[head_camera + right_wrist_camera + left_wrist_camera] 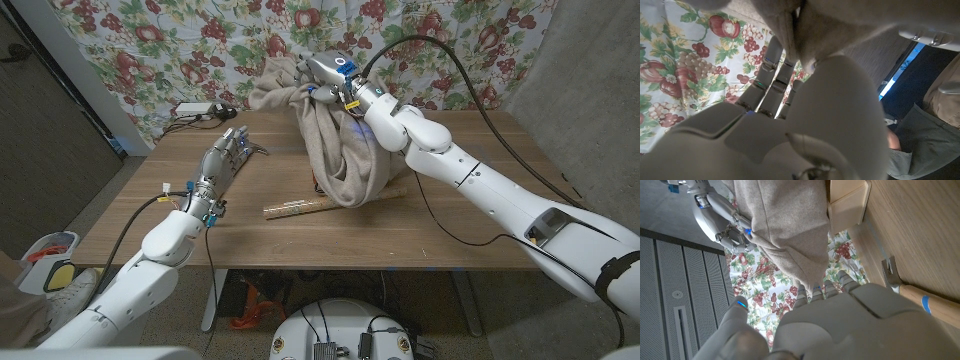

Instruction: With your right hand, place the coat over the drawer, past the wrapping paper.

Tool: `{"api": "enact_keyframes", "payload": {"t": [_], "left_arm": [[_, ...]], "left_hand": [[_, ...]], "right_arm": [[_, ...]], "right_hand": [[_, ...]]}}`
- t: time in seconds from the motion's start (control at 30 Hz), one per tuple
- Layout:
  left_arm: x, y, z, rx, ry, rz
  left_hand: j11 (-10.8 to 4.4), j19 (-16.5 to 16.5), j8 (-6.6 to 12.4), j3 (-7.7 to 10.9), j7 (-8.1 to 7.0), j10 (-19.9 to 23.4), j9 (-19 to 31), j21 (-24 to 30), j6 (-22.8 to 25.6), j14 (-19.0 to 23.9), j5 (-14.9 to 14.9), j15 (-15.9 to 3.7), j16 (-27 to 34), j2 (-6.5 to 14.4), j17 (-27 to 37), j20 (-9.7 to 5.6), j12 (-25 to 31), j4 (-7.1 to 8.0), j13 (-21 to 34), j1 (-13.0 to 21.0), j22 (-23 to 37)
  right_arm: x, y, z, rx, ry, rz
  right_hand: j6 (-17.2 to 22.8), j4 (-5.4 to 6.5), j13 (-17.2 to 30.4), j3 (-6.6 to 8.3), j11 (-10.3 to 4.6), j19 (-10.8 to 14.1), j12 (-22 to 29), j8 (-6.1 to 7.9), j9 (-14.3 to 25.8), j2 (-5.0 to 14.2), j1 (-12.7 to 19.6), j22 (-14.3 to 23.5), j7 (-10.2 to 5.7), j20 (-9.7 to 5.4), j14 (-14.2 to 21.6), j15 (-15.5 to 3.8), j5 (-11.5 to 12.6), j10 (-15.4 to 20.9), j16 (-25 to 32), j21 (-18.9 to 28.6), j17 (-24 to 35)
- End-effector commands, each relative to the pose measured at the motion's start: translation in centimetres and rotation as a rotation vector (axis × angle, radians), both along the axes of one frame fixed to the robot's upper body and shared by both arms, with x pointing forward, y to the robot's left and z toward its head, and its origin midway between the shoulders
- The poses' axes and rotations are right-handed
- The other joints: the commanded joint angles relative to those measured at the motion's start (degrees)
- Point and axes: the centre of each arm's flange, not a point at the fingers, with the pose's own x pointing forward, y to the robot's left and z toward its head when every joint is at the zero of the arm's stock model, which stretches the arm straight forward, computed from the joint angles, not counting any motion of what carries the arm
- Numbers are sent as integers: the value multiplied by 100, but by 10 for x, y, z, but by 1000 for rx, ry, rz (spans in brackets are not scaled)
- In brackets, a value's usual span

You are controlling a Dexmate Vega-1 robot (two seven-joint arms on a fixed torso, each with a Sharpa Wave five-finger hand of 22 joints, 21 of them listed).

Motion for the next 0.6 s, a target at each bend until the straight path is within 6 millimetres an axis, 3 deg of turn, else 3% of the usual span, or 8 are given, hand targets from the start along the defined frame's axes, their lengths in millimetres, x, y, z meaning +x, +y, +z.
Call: {"api": "enact_keyframes", "payload": {"t": [0.03,0.6], "left_arm": [[-14,6,0,9,-13,21],[-36,13,4,2,-46,69]], "left_hand": [[8,7,9,-13,-32,16,19,7,20,-368,19,43,28,4,4,32,9,-7,6,-12,16],[23,12,8,-16,-19,24,19,7,24,-361,18,58,29,4,4,43,10,-11,5,-10,15]], "right_arm": [[22,8,-10,-4,58,-6],[47,19,-18,-8,150,-8]], "right_hand": [[-19,329,22,355,-2,-27,43,43,7,-18,22,-9,-1,-718,227,-597,46,-47,-19,56,9],[-33,337,21,377,-11,-87,42,55,32,-22,0,-44,3,-704,225,-597,54,-58,-45,141,26]]}}
